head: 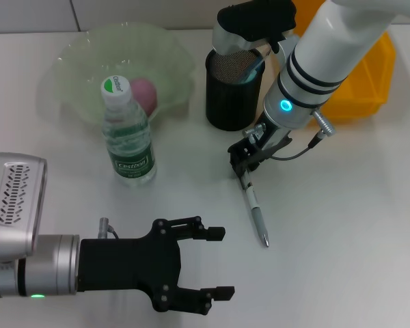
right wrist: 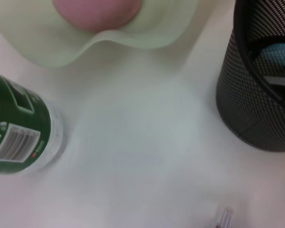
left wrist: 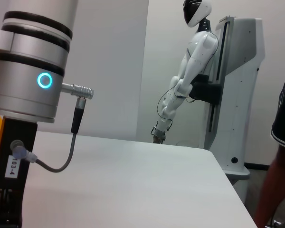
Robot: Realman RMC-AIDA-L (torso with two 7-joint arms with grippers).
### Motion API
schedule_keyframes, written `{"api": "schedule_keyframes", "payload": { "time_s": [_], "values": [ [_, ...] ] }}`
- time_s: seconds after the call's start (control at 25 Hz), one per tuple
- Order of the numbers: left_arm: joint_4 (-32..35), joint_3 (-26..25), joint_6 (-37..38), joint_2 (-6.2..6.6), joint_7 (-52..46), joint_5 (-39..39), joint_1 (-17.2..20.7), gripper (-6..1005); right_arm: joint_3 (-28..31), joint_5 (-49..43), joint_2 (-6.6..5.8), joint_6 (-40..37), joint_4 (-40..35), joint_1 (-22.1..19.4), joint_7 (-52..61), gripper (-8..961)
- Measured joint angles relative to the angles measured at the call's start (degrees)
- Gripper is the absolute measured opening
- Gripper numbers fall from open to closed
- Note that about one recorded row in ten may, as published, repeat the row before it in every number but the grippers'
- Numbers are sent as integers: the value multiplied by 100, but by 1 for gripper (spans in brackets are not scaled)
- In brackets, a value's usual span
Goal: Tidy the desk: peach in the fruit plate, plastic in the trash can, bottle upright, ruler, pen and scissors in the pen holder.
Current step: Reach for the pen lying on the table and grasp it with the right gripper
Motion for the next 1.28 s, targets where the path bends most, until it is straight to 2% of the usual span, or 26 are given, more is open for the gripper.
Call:
{"api": "schedule_keyframes", "payload": {
  "time_s": [0.24, 0.48, 0.68, 1.12, 1.28],
  "values": [
    [0, 0, 0, 0, 1, 0, 1, 832, 0, 0, 0, -42, -73, -9, -5, 211],
    [2, 0, 0, 0, 1, 0, 12, 832, -8, -1, 0, -73, -149, -12, -10, 251],
    [2, 0, 0, 0, 0, 0, 15, 832, -12, -2, 0, -72, -149, -12, -9, 371],
    [-59, 0, 0, 0, 55, -1, -8, 832, -20, -3, 0, -81, -113, -13, -9, 356],
    [-60, 0, 0, 0, 56, -4, -7, 832, -29, -6, 0, -50, -99, -12, -9, 283]
  ]
}}
